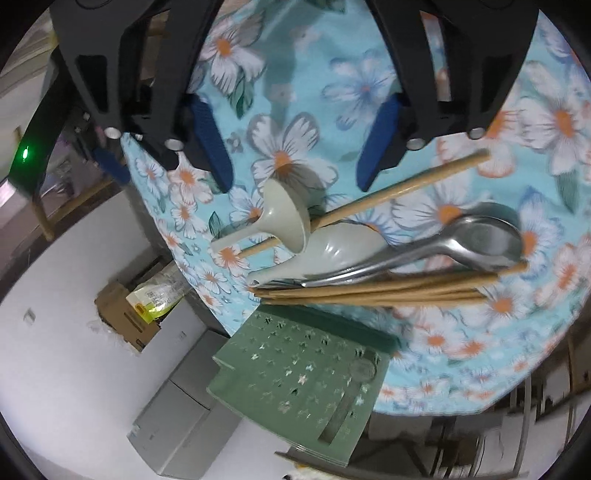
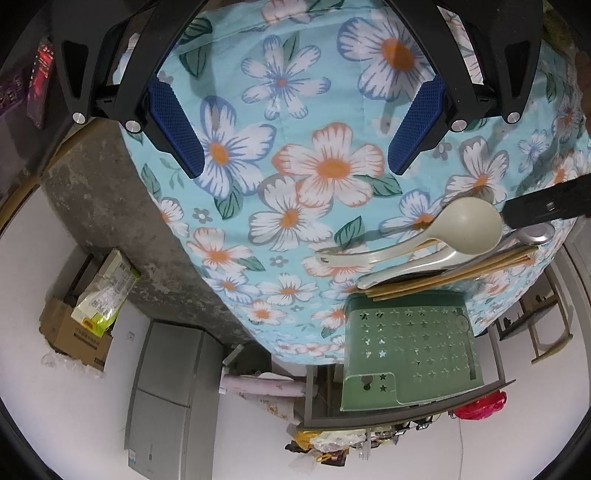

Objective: Organize utensils
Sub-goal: 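Reach the left gripper to the white plastic ladle and grasp it, then lift the white ladle with the left gripper while the right gripper moves to the steel spoon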

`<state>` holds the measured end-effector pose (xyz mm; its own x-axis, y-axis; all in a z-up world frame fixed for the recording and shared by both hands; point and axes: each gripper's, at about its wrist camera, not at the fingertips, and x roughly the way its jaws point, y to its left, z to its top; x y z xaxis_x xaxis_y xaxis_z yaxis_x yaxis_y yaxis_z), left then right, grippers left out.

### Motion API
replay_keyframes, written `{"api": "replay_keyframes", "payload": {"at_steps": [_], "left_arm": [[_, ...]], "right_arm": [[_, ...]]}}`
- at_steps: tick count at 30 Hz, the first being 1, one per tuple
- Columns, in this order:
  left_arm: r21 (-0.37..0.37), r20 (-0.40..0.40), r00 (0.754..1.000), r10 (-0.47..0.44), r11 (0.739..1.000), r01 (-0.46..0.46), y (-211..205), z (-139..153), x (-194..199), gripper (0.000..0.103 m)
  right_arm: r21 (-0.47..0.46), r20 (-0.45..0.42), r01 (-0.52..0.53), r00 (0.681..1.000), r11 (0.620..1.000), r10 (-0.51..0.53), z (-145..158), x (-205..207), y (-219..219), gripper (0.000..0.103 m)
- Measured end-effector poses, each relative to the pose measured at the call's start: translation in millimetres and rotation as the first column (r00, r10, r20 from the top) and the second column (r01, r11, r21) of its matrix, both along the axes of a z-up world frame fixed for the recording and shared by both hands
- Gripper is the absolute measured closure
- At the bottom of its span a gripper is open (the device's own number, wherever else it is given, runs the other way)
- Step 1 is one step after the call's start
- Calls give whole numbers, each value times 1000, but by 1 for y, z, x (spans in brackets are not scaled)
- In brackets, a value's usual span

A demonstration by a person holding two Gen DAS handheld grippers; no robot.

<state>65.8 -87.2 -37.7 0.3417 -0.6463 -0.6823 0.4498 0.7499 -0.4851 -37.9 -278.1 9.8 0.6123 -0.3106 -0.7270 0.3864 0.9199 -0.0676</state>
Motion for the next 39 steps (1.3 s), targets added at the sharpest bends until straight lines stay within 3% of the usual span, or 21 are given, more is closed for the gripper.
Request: {"api": "replay_keyframes", "payload": {"at_steps": [5,9,11,12,19,25,39], "left_arm": [[-19,-84,996,27,999,-29,-8,-16,19,60],[7,-95,994,53,999,-53,-13,-20,27,76],[25,-96,994,59,998,-56,-14,-20,29,94],[29,-99,993,61,998,-59,-13,-20,30,98],[4,-77,994,82,997,-82,-2,-4,24,101],[-14,-8,992,125,992,-125,16,21,18,101],[-44,120,960,254,967,-250,63,66,17,101]], "right_arm": [[13,7,-11,1000,1000,11,1,5,1,6],[7,24,-16,1000,1000,16,3,4,4,6],[0,32,-16,999,1000,16,5,3,4,6],[-3,34,-19,999,1000,19,5,3,4,6],[2,63,-18,998,1000,18,11,0,3,6],[-4,93,-26,995,1000,27,17,-5,7,6],[12,126,-103,987,995,101,23,-7,34,6]]}}
